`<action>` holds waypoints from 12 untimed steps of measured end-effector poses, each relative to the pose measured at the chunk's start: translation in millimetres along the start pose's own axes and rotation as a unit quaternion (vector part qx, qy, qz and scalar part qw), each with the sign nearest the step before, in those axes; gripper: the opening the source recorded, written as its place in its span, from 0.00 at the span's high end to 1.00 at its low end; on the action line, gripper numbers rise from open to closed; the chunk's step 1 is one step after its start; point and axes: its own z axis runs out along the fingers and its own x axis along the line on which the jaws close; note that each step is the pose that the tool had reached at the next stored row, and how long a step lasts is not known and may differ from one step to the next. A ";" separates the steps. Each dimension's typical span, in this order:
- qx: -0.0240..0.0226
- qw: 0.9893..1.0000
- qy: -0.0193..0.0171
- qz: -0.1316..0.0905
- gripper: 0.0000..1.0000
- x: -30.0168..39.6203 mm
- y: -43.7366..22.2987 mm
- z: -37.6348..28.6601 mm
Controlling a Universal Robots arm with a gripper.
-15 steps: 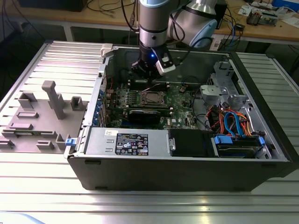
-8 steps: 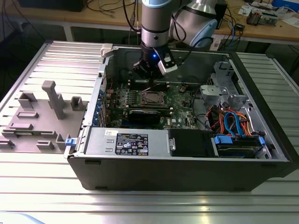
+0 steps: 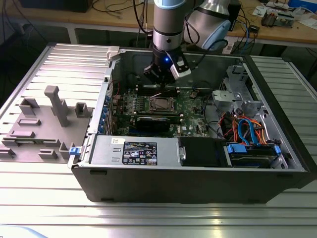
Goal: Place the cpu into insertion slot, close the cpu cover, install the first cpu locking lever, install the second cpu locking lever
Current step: 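Install the first cpu locking lever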
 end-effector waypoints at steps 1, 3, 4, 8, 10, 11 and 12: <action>0.000 1.000 0.002 0.000 0.89 -7.0 -0.7 6.8; 0.000 1.000 0.002 0.000 0.89 -10.5 -1.3 13.2; 0.000 1.000 0.003 0.000 0.89 -11.4 -1.6 16.8; 0.000 1.000 0.003 0.000 0.89 -11.6 -1.6 17.2; 0.000 1.000 0.003 0.000 0.89 -11.6 -1.6 17.3; 0.000 1.000 0.003 0.000 0.89 -11.7 -1.6 17.1; 0.000 1.000 0.003 0.000 0.89 -11.7 -1.5 16.8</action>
